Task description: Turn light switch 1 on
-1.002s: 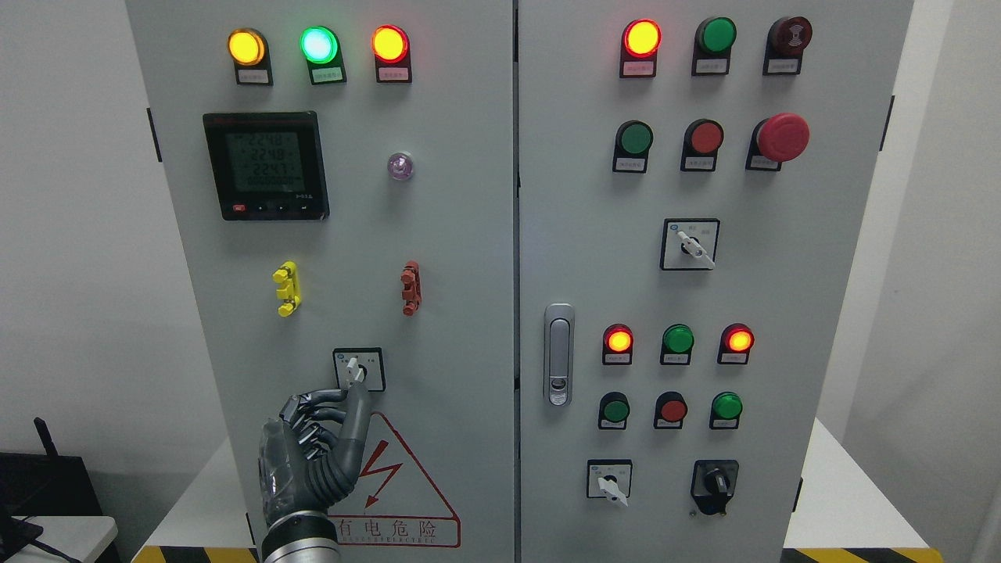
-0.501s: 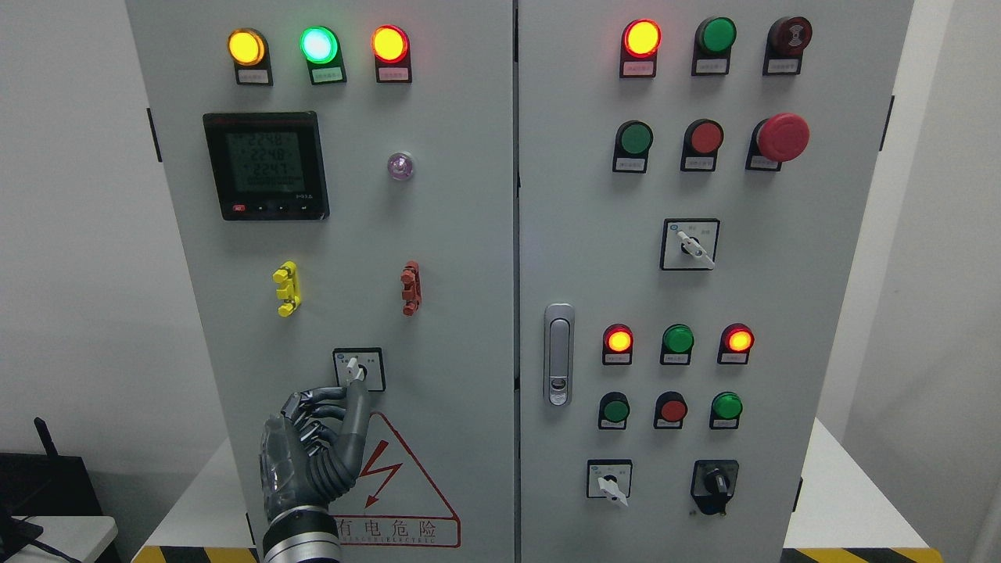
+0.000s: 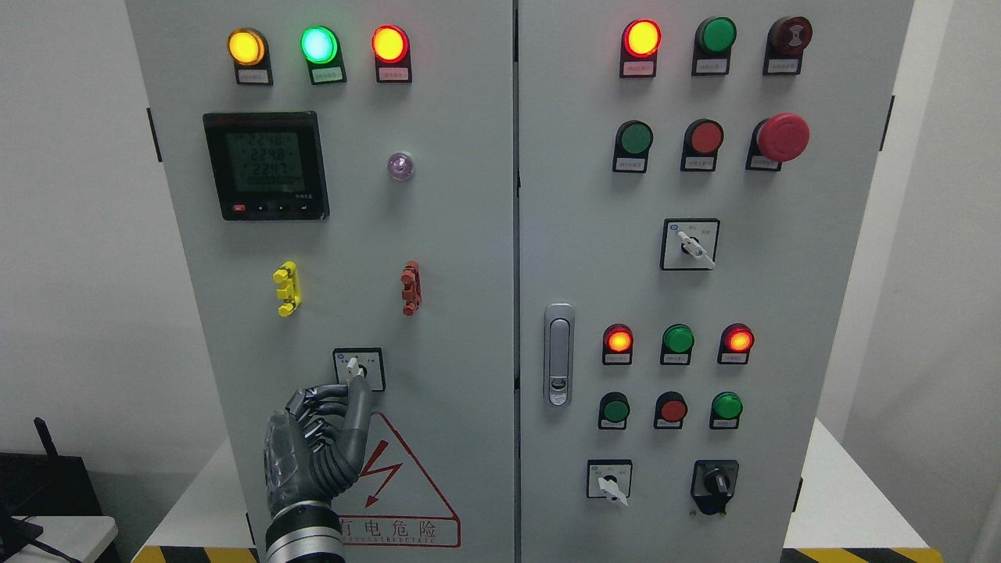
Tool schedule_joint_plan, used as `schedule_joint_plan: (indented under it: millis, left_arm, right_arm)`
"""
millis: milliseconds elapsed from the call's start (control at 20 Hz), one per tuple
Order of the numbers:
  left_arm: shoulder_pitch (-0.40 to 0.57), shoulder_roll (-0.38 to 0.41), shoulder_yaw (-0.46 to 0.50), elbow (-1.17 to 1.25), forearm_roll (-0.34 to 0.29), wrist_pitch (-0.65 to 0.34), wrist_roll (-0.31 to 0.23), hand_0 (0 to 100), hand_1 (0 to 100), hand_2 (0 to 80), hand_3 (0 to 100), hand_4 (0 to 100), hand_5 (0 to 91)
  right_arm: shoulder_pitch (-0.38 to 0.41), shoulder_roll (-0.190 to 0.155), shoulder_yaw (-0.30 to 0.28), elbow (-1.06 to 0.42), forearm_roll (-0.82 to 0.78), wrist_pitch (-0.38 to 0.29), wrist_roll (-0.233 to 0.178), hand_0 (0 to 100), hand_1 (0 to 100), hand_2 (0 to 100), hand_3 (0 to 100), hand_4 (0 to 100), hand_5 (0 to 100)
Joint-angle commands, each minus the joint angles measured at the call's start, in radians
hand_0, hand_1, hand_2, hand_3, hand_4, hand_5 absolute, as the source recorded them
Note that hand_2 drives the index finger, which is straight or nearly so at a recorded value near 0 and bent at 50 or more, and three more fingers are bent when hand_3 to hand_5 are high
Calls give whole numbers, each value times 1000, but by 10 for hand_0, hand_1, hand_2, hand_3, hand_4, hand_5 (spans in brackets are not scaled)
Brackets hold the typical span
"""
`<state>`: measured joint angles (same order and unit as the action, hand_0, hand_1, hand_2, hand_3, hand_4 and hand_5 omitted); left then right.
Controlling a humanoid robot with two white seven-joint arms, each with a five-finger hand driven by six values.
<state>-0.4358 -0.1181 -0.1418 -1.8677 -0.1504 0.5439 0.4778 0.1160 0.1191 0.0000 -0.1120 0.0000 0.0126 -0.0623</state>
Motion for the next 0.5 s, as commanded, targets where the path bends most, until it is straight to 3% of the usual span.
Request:
schedule_joint_plan:
  millis: [0, 451]
  left_arm:
    - [-4, 0, -2, 4, 2, 7, -1, 252, 452, 460, 684, 906, 886]
    - [-18, 0, -2, 4, 3, 25, -1, 232, 443, 467, 694, 911, 886]
  right_arm:
    - [1, 1, 17, 0, -25, 0, -1, 120, 389, 0, 0, 0, 0]
    - [1, 1, 17, 0, -25, 0, -1, 120, 389, 0, 0, 0, 0]
